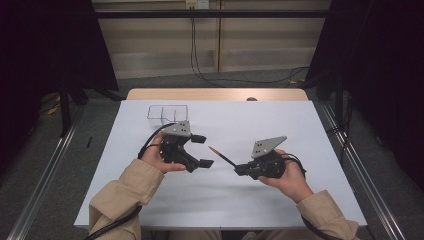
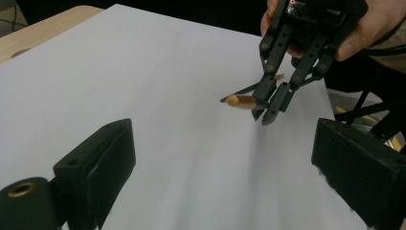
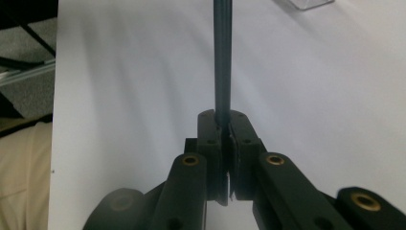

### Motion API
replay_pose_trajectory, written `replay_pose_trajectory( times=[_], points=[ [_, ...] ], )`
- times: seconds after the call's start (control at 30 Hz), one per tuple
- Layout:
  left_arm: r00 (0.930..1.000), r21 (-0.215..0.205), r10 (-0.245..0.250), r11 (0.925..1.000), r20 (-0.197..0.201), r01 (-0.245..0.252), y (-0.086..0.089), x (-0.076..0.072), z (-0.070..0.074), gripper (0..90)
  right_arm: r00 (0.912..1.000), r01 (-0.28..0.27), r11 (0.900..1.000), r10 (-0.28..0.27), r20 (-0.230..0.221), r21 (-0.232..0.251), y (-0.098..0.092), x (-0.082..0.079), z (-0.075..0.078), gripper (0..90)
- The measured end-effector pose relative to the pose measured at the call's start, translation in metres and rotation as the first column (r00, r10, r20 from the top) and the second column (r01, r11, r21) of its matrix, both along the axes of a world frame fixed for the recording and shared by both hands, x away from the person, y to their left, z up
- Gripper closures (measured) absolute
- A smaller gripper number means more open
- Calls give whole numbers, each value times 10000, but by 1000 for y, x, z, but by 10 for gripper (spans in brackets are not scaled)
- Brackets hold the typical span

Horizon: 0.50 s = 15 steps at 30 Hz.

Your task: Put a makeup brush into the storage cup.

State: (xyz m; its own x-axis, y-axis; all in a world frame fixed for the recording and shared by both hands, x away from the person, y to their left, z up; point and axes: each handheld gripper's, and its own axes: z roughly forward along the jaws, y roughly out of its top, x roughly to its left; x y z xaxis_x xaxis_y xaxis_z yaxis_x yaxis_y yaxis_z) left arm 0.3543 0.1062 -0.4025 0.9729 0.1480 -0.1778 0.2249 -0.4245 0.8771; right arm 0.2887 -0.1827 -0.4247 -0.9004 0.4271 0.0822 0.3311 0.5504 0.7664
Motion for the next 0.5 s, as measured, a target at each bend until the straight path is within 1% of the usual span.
replay_pose_trajectory(
  times=[0.03, 0.1, 0.17, 0.2, 0.27, 0.3, 0.4, 0.5],
  points=[
    [10000, -13, -24, 10000, 28, 24, 0, 0, 0, 78, 9999, 127, 9999, -128, 98, 82, 0, 0, 1, 857],
    [9999, -45, 10, 10000, 113, -10, 0, 0, -1, 77, 9993, 311, 9987, -319, 197, 405, -1, 0, 2, 857],
    [9999, -95, 63, 9999, 106, -62, -1, -1, -1, 77, 9979, 553, 9958, -577, 309, 735, -2, 0, 2, 857],
    [9998, -94, 75, 9999, 190, -73, -1, -1, 0, 77, 9970, 641, 9938, -678, 378, 913, -2, 0, 2, 856],
    [9999, -230, 82, 9997, 122, -79, -1, -3, 0, 77, 9953, 823, 9872, -884, 392, 1368, -3, 0, 2, 857],
    [9998, -234, 122, 9997, 148, -118, -1, -3, 0, 77, 9941, 929, 9829, -1005, 409, 1588, -3, 0, 1, 857],
    [9999, -462, 135, 9988, 98, -130, -2, -4, -1, 77, 9920, 1059, 9737, -1175, 463, 2016, -3, -1, 1, 857],
    [9996, -646, 211, 9977, 203, -198, -2, -5, 0, 78, 9927, 1000, 9695, -1124, 435, 2237, -1, -1, 0, 856]
  ],
)
